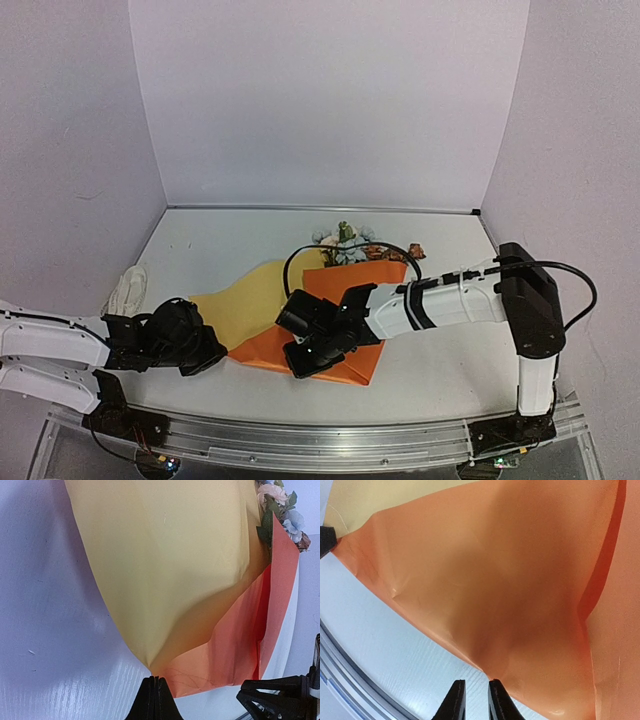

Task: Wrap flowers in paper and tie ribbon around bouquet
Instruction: Fold the 2/3-folded wrapping paper at the center of the board.

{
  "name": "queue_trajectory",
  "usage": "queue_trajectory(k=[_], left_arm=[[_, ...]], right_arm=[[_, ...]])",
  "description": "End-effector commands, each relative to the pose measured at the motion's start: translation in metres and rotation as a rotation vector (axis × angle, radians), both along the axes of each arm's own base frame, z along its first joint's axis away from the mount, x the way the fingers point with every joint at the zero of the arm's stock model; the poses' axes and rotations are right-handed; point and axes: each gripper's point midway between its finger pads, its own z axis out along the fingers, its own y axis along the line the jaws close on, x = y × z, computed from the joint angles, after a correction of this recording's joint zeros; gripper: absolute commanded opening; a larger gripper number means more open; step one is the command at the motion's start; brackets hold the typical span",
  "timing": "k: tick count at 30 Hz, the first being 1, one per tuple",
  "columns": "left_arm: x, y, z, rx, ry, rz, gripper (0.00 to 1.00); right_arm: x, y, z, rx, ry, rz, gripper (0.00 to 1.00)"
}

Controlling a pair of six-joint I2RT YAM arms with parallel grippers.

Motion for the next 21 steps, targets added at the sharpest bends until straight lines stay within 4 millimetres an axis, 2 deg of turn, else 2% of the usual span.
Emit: queue_trajectory(k=[1,8,15,21], left_arm=[[0.004,-0.002,0.012,-0.007,-0.034,-0.008,0.00],[0.004,-0.002,0.012,-0.006,-0.037,-0.008,0.00],[0.007,-0.005,0.021,-0.006,-0.061,-0.021,0.00],[0.018,-0.026,0.060,-0.065,-0.196,-0.114,0.00]], right_arm=[[0.002,0.011,0.003,0.037,0.005,-0.044,0.12],[0.005,0.016,-0.015,0.009,0.011,-0.047,0.05],[0.002,0.015,-0.038,-0.029,0.039,-0.055,0.04],[0.002,0.011,-0.039,-0.035,0.039,-0.070,0.04]])
